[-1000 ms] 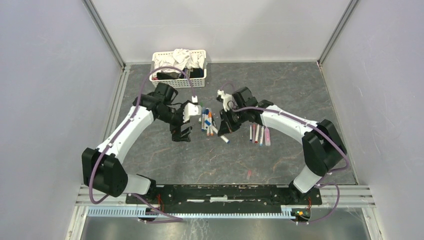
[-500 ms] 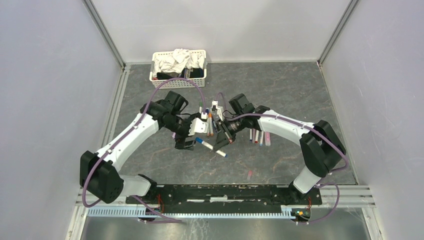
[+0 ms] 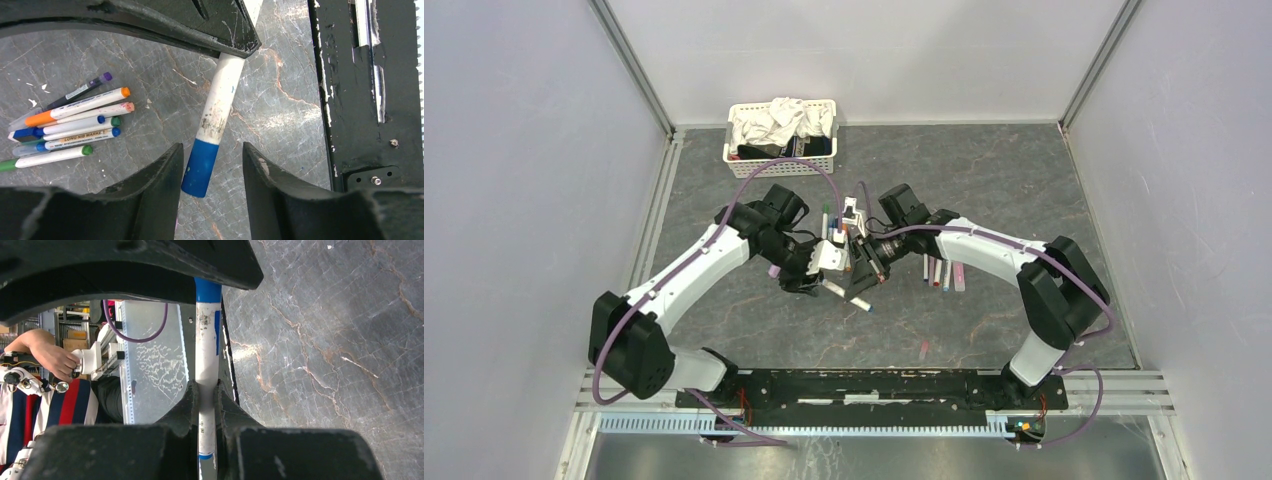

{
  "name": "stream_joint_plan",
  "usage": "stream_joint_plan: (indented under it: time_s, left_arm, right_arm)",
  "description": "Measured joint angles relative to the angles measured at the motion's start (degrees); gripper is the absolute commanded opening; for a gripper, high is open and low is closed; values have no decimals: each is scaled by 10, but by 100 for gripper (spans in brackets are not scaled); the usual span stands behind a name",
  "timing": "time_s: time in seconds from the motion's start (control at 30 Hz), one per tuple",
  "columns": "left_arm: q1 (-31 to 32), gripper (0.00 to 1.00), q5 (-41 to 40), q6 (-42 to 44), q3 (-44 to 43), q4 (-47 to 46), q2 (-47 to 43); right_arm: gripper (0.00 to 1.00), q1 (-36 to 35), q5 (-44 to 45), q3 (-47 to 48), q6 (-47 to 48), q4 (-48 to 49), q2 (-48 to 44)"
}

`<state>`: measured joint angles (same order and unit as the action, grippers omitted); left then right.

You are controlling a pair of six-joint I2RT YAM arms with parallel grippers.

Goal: Open the pen caps

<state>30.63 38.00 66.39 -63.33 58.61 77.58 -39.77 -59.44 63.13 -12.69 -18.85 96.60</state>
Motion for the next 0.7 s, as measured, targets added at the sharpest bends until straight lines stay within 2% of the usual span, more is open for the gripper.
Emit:
stream_joint_plan:
  time_s: [0.13,0.2,0.23,0.27,0.3,0.33,0.4,0.47,0.6,0.7]
  left_arm:
    - [0,36,-1,2,0,0,9]
    - [0,23,-3,4,0,0,9]
    - [1,12,-4,4,0,-1,9]
    - [2,5,-5,8,0,9,9]
    - [3,3,-6,11,0,18,10]
    - [5,2,-7,12,0,22,10]
    - [7,2,-8,13,0,22,12]
    - [10,2,-8,13,0,21,12]
    - [10,2,-8,12,-2,21,13]
    - [10,2,-10,12,-5,21,16]
  right_arm:
    - [0,0,-3,4,-5,6,0]
    - [3,-1,-6,5,-7,5,0]
    - [17,-2,-9,5,-7,5,1]
    - [23,-3,-9,5,-6,6,3]
    - [30,-2,-11,5,-7,6,5]
    - [38,-2,-14,5,-7,7,7]
    - [46,-2,-11,5,-18,14,12]
    - [48,-3,-9,6,-32,29,22]
    - [46,-10,-9,22,-57,56,48]
    - [33,-19,-10,37,-69,65,64]
